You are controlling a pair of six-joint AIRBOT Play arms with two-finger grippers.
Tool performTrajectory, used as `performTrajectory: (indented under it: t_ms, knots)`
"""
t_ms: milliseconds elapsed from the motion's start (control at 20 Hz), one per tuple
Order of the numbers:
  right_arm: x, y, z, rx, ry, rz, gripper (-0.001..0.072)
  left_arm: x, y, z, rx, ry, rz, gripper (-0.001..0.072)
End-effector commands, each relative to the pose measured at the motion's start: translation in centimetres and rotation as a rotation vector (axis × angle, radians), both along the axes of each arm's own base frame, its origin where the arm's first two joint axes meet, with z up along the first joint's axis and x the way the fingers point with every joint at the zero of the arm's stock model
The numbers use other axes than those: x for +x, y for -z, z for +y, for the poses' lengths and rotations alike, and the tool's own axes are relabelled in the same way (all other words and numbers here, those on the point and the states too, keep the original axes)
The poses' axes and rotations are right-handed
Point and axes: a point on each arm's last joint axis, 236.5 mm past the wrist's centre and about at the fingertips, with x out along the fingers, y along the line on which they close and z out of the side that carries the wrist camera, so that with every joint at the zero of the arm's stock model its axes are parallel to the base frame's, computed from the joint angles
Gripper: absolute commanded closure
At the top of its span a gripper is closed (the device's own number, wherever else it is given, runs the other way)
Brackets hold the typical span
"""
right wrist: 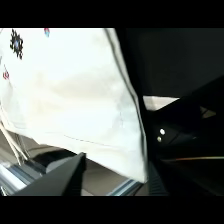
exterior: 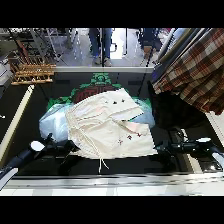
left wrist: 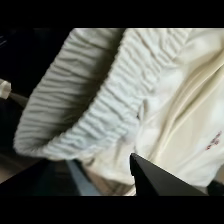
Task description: Fold the clothes and pants, and hang the long-sleeved shirts on hangers.
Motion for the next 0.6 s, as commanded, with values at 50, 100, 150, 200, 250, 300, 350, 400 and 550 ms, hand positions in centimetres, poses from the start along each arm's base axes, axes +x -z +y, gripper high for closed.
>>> performTrajectory:
  t_ms: [50,100,150,200,250,300,350,400,550]
  knots:
    - [0.2,1.5,1.6,-0.027,-0.074,-0.018,0.0531,2.7,1.3,1.3,0.03,-0.126,-0.048,0.0492]
    - [0.4,1.2,1.8,-0.014,-0.066,-0.022,0.0596,3.0,1.2,1.5,0.034,-0.134,-0.057,0.0639]
    - [0.4,0.9,2.0,-0.002,-0.068,-0.025,0.0698,2.9,1.2,1.5,0.038,-0.12,-0.064,0.07]
    - [0.2,0.4,2.4,0.013,-0.088,-0.033,0.0697,2.7,1.2,1.3,0.035,-0.109,-0.06,0.07]
    - [-0.1,-0.3,2.7,0.029,-0.116,-0.05,0.0698,2.6,1.0,1.2,0.039,-0.074,-0.077,0.0702]
    - [-0.2,-1.0,3.0,0.04,-0.127,-0.063,0.0698,2.5,0.6,0.9,0.043,-0.014,-0.108,0.0702]
    - [0.1,-2.1,3.2,0.051,-0.125,-0.089,0.0699,2.6,-0.2,0.7,0.047,0.043,-0.151,0.0703]
    - [0.5,-3.5,3.5,0.061,-0.131,-0.135,0.07,3.1,-1.9,0.6,0.049,0.098,-0.22,0.0703]
    - [1.9,-11.2,3.5,0.016,-0.204,-0.345,0.07,6.5,-11.6,0.9,0.042,0.149,-0.491,0.0703]
